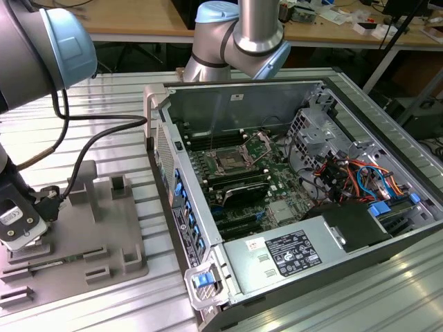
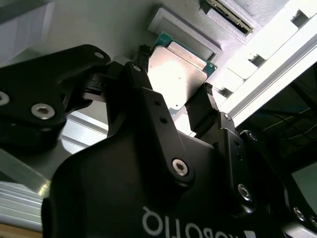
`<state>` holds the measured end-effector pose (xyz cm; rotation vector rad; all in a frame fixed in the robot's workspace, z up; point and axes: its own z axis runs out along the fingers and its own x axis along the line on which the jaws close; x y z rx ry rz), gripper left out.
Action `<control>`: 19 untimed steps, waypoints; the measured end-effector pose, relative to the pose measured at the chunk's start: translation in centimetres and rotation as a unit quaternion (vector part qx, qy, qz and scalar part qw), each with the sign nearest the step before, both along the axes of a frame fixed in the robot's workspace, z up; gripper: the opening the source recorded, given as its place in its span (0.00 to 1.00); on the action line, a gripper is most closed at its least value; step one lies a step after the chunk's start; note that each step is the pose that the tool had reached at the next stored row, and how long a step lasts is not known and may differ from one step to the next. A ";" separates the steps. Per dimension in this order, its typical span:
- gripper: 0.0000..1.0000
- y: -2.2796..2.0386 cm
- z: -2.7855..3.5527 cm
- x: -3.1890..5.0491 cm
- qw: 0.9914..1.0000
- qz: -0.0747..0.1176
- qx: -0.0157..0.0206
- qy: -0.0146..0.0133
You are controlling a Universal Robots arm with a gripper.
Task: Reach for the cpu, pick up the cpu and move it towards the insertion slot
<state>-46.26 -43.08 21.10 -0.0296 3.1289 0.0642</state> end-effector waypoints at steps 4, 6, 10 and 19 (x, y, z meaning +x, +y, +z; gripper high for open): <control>0.55 0.00 0.51 0.00 1.000 0.000 0.000 0.000; 0.55 0.00 0.67 0.00 1.000 0.000 0.000 0.000; 0.55 0.00 0.94 0.00 1.000 0.000 0.000 0.000; 0.55 0.00 1.02 0.00 1.000 0.000 0.000 0.000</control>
